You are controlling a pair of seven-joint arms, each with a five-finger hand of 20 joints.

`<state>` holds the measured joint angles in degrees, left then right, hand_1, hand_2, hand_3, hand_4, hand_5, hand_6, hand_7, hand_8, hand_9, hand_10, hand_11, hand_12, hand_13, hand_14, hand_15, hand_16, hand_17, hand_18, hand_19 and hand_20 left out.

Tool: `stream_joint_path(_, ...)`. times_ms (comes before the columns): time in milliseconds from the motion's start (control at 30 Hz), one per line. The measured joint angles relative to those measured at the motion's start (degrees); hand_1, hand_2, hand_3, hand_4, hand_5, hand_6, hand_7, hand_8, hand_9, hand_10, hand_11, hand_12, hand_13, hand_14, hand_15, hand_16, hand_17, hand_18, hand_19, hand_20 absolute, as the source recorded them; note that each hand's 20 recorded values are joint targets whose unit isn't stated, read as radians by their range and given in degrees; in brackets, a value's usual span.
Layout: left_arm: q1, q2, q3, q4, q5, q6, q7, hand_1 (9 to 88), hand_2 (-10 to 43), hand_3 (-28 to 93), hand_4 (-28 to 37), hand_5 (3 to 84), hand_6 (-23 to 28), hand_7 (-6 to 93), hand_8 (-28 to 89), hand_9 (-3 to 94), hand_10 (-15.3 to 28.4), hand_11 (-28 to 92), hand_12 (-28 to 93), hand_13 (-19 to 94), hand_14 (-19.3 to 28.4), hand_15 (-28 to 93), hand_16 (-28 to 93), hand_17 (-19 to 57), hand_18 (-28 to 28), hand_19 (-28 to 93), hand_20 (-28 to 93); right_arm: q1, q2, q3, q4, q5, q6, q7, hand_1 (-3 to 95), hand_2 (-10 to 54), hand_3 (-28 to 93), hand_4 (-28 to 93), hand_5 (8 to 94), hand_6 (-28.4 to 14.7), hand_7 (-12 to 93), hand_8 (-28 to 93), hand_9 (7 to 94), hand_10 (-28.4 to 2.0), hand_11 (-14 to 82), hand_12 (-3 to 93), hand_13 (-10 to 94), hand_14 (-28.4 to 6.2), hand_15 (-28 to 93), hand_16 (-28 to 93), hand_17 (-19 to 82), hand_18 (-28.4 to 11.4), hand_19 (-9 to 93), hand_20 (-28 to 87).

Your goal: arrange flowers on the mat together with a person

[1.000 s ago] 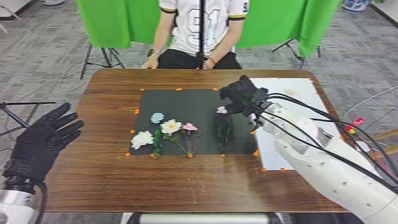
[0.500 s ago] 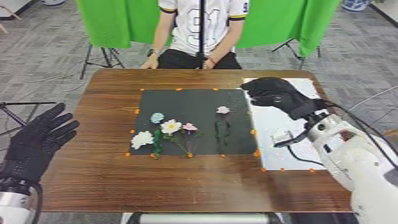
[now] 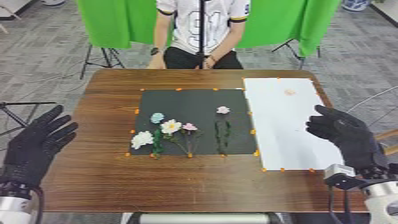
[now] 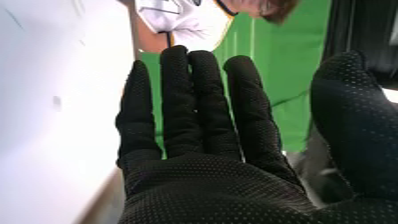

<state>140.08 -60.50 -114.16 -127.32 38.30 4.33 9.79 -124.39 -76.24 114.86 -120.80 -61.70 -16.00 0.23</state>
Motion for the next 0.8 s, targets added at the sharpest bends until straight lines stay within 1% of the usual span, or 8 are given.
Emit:
stream_joint_path(200,-1.2,0.02,2.24,0.04,0.13,-0.55,-0.12,24.5,-0.6,70,-26.4,33.2,4.2,15.0,-8,29.2,12.6,18,20,23,15.3,28,4,-8.1,22.8,45,12,0.2,-2.3,-0.6,0.4,-2.9,-3.0,0.4,22.1,-1.3,86,-22,44.3,-4.8,15,-9,45.6,-14.2,17.7,25.9,37,-11.8,30,28,12,-20.0,49,32)
stream_joint_path(267,-1.5,0.02,2.69,0.06,0.16,-0.62,-0.13,24.4,-0.6,70,-26.4,33.2,4.2,15.0,-8,29.2,12.7,18,20,24,15.3,28,4,-8.1,22.7,45,12,0.6,-2.2,-1.9,0.5,-3.4,-2.7,0.5,22.0,-1.3,86,-22,44.4,-4.9,15,-9,45.6,-14.2,17.6,25.9,37,-11.9,30,28,12,-20.0,49,32)
stream_joint_path(367,-1.8,0.02,2.92,0.07,0.19,-0.7,-0.12,24.4,-0.6,70,-26.4,33.2,4.2,15.0,-8,29.2,12.7,18,20,24,15.3,28,4,-8.1,22.9,45,12,1.3,-1.6,-3.6,0.5,-3.1,-1.7,0.6,21.9,-1.3,85,-22,44.5,-4.6,16,-9,45.6,-14.2,17.5,25.9,38,-11.9,30,28,12,-20.0,49,32)
stream_joint_path(800,-2.3,0.02,3.28,0.21,0.23,-1.0,-0.13,24.4,-0.6,70,-26.2,33.4,4.3,15.1,-8,29.3,12.7,18,20,24,15.4,28,4,-8.1,22.9,45,12,1.4,-1.7,-1.7,0.5,-2.0,-2.3,1.2,22.0,-1.3,86,-22,44.1,-4.0,18,-10,45.5,-14.6,17.4,26.1,38,-11.9,30,28,11,-20.0,49,32)
